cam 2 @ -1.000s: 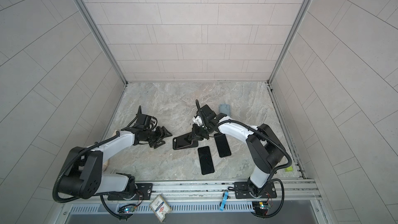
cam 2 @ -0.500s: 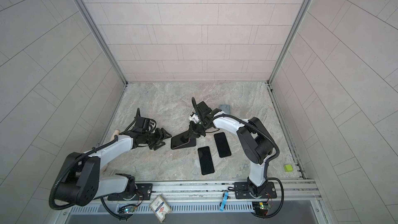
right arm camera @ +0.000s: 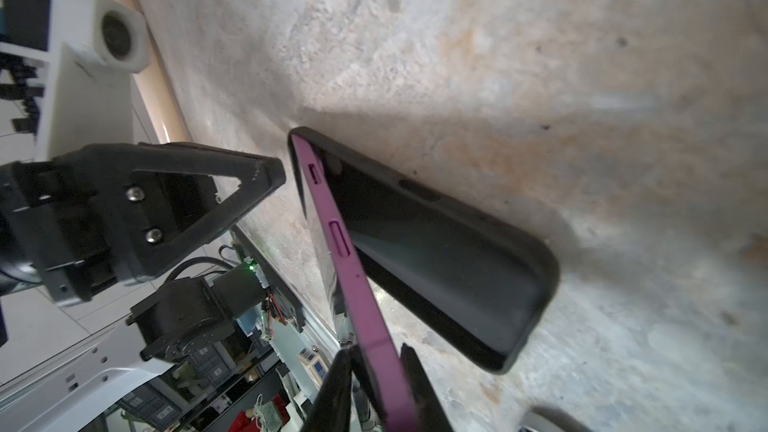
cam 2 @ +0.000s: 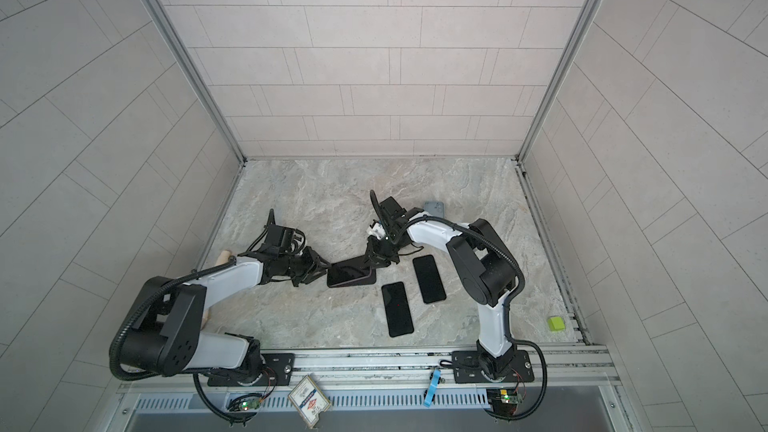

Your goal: Put the phone into the phone case

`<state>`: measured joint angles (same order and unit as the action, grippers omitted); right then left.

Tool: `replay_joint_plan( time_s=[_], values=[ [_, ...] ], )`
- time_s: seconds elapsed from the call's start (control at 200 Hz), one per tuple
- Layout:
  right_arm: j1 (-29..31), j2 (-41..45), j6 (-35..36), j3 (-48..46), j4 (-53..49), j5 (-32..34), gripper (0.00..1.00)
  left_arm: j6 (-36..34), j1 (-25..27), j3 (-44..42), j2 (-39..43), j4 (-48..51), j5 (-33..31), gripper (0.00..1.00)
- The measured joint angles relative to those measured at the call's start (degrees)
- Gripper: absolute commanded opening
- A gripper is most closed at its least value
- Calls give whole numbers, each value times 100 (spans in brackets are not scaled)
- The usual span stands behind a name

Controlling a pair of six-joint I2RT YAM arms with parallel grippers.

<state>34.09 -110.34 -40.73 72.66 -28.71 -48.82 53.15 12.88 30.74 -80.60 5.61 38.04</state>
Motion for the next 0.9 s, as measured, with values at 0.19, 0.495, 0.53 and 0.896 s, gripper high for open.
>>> replay_joint_plan(
  time_s=[0.19,0.495,0.53,0.896],
  values=[
    [4,-9,0,-2,-24,144,28,-4,66,-131,-129,-120,-44,36],
    [4,-35,-15,-118,-136,376,39,-15,81,-179,-157,-221,-33,36],
    [2,-35,-15,-125,-142,393,40,-15,87,-179,-162,-229,-35,35],
    [4,-35,216,-133,-470,730,43,-24,118,-179,-179,-243,-74,34]
  ],
)
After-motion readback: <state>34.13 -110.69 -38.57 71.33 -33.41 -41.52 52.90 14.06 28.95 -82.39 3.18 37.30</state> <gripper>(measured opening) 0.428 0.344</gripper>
